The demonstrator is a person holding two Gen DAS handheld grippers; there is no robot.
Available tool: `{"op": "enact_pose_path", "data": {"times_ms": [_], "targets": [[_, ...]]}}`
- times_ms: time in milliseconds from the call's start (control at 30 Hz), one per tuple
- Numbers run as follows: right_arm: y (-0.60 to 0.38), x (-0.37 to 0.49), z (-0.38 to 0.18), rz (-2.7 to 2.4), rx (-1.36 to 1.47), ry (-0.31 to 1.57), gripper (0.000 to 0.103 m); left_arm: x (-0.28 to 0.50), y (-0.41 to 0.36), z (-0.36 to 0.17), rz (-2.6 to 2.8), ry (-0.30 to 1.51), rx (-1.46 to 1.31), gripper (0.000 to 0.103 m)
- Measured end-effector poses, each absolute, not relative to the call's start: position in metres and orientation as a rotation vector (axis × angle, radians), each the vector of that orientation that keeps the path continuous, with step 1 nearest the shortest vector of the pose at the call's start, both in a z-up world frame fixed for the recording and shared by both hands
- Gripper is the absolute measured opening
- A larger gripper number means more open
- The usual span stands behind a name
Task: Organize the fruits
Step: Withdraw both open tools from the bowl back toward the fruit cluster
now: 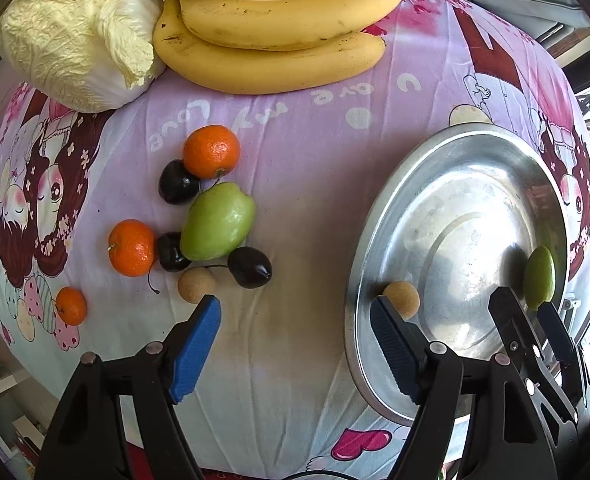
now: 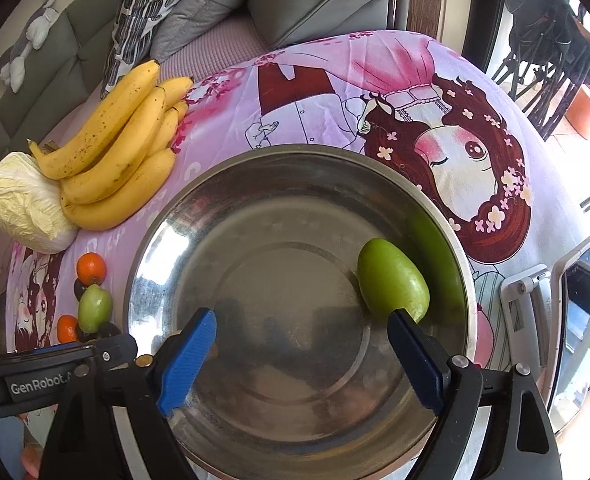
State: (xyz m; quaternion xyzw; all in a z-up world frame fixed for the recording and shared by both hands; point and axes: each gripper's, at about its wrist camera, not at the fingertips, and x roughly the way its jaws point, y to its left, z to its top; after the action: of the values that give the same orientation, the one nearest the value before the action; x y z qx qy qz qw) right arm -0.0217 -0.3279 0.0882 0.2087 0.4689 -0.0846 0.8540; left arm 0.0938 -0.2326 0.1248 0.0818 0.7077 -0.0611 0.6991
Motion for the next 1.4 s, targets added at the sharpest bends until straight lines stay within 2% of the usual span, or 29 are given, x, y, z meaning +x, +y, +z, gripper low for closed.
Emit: {"op": "enact_pose_path", "data": {"times_ms": [133,267,333,567,867,1167,1400], "targets": [[-0.328,-0.022,0.088,-0.177,0.436,0.981,0.093,0.104,-0.22,0.12,-0.122,1.568,0.195,0.091],[-0.33,-0.022,0.086,-0.179,0.444,0.982,0.094,0.11,-0.203,0.118,-0.111,1.554,0.177,0.092],[-0.33,-0.022,0.086,-0.179,0.444,0.981,0.103,0.107,-0.193,0.119,-0.1,1.539,0.17,0.093],[-0.33,-0.022,0.083,-0.176,0.453,0.98,0.103,0.104,-0.152,0.119,-0.094,1.536,0.094,0.094],[-0.326,-0.019,0.081,-0.158,0.459,0.986,0.103,0.09,-0.106,0.13,-0.084,1.445,0.039,0.094],[-0.323,-0.018,0.083,-0.163,0.456,0.975,0.103,0.067,-0.069,0.116,-0.102,1.406,-0.036,0.094],[-0.32,-0.016,0.083,-0.161,0.46,0.965,0.103,0.057,-0.06,0.122,-0.054,1.339,0.035,0.094]]}}
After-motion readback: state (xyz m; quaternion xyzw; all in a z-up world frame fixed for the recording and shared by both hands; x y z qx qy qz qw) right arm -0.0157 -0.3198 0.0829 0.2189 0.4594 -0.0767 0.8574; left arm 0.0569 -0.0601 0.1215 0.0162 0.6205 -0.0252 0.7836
